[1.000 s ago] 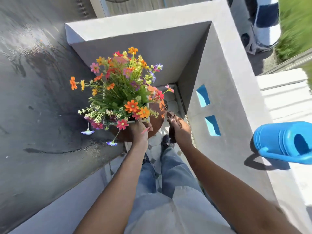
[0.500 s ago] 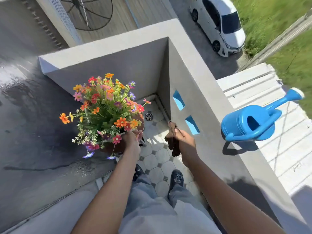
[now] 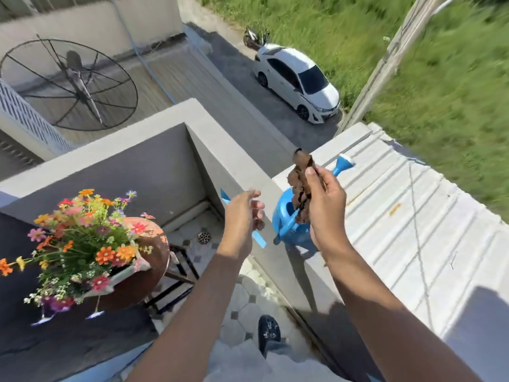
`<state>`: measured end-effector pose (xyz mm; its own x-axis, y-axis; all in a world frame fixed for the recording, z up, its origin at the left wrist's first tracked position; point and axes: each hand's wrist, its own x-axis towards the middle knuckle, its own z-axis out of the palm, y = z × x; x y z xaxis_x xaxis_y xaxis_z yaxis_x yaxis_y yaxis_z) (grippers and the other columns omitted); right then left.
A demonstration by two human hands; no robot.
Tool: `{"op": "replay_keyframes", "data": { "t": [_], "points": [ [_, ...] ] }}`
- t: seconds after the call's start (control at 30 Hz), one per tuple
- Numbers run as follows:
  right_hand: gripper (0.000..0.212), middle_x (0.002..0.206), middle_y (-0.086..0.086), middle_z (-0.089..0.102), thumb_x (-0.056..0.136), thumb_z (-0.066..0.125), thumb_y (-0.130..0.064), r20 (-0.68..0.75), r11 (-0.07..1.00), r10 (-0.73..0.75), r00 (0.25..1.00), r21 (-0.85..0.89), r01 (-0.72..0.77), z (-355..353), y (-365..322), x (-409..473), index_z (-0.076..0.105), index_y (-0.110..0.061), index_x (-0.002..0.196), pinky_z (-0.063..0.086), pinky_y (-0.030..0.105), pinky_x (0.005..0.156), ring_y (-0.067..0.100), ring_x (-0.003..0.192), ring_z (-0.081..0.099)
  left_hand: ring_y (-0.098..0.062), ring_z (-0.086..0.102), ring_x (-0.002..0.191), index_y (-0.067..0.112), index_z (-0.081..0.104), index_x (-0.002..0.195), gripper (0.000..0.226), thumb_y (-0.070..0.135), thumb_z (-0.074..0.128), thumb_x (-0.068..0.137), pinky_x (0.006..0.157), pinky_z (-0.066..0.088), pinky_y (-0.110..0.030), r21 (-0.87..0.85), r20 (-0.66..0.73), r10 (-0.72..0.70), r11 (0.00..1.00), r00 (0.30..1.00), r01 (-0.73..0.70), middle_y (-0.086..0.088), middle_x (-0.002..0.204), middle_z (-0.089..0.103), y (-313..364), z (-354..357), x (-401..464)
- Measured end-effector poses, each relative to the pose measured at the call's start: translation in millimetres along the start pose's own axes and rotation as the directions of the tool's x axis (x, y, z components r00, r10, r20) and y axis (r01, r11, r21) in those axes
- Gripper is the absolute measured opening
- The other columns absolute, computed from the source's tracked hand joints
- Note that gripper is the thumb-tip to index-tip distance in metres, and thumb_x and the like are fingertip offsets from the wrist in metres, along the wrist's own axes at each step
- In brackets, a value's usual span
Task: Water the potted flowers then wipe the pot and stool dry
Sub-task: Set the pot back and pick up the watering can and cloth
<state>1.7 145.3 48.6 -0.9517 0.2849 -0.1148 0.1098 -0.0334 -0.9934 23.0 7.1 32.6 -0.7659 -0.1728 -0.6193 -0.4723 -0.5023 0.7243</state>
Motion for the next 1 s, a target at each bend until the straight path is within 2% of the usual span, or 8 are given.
{"op": "replay_keyframes", "data": {
  "t": [0.1,0.17,0.3,0.5,0.63,0.8,0.9,1.0],
  "points": [
    [0.025,0.102,0.011,0.073,0.087,0.065,-0.039,-0.13,0.998,-0.031,0.991,0.05,0.038,-44.0,-15.4,24.4,0.07,-0.02,0.102,0.054,0.046,0.09,0.031,0.092,0.068,-0.01,0.036,0.041,0.014,0.062,0.085,0.021,0.028,0.049,0.092,0.041,0.025,-0.02,-0.012,0.201,-0.09,0.995,0.976,0.094,0.003,0.058,0.047,-12.9,54.4,-11.2],
    [0.018,0.095,0.008,0.072,0.09,0.065,-0.032,-0.154,0.997,-0.058,0.986,0.036,0.064,-69.3,-18.7,33.1,0.069,-0.019,0.102,0.051,0.038,0.08,0.018,0.082,0.063,-0.008,0.035,0.037,0.014,0.061,0.081,0.027,0.032,0.047,0.094,0.037,0.023,-0.016,-0.055,0.277,-0.171,0.98,0.946,0.193,0.004,0.057,0.044,-30.4,83.0,-12.0],
    [0.011,0.082,-0.004,0.068,0.095,0.062,-0.019,-0.174,0.997,-0.081,0.982,0.007,0.083,-104.2,-16.9,37.9,0.066,-0.014,0.104,0.049,0.017,0.065,0.002,0.068,0.06,-0.007,0.031,0.032,0.013,0.051,0.076,0.034,0.042,0.045,0.095,0.033,0.022,-0.017,-0.181,0.209,-0.293,0.926,0.933,0.331,0.003,0.054,0.041,-71.4,118.5,-1.0],
    [0.015,0.094,0.002,0.074,0.092,0.063,-0.031,-0.147,0.999,-0.041,0.988,-0.037,0.036,-118.2,-1.4,36.8,0.068,-0.021,0.101,0.055,0.036,0.08,0.016,0.085,0.068,-0.004,0.037,0.036,0.015,0.057,0.103,0.029,0.042,0.051,0.097,0.034,0.028,-0.017,-0.491,0.121,-0.175,0.845,0.977,0.212,0.004,0.072,0.054,-86.6,137.0,8.6],
    [0.015,0.094,0.006,0.075,0.088,0.063,-0.04,-0.084,0.999,-0.026,0.996,-0.043,0.023,-103.5,1.8,34.3,0.069,-0.028,0.095,0.055,0.045,0.083,0.022,0.088,0.069,-0.004,0.039,0.041,0.014,0.061,0.104,0.028,0.04,0.053,0.097,0.036,0.029,-0.018,-0.39,0.065,-0.138,0.908,0.988,0.153,0.005,0.087,0.063,-86.7,116.8,6.3],
    [0.027,0.091,0.009,0.074,0.089,0.059,-0.046,0.034,0.997,0.047,0.998,-0.065,-0.045,-72.1,5.9,22.3,0.067,-0.022,0.1,0.047,0.025,0.056,0.024,0.071,0.064,-0.003,0.038,0.044,0.011,0.062,0.1,0.033,0.04,0.047,0.1,0.038,0.031,-0.017,-0.2,0.056,-0.076,0.976,0.996,0.086,0.003,0.085,0.061,-81.7,75.3,-1.4],
    [0.03,0.095,0.01,0.075,0.088,0.059,-0.045,0.077,0.993,0.115,0.99,-0.048,-0.111,-42.4,17.5,7.9,0.07,-0.02,0.1,0.057,0.038,0.075,0.027,0.087,0.07,-0.003,0.038,0.044,0.014,0.058,0.099,0.032,0.041,0.042,0.101,0.042,0.033,-0.017,-0.111,0.068,-0.034,0.993,0.997,0.041,0.004,0.078,0.056,-71.3,36.8,-1.8],
    [0.027,0.1,0.012,0.075,0.095,0.056,-0.039,0.153,0.978,0.204,0.967,0.007,-0.207,-12.5,33.5,-12.9,0.072,-0.016,0.099,0.054,0.044,0.088,0.028,0.099,0.07,-0.003,0.037,0.045,0.015,0.055,0.098,0.032,0.043,0.039,0.102,0.042,0.033,-0.016,-0.039,0.053,0.007,0.999,0.999,-0.005,0.005,0.073,0.051,-58.2,-9.1,9.1]
  ]
}}
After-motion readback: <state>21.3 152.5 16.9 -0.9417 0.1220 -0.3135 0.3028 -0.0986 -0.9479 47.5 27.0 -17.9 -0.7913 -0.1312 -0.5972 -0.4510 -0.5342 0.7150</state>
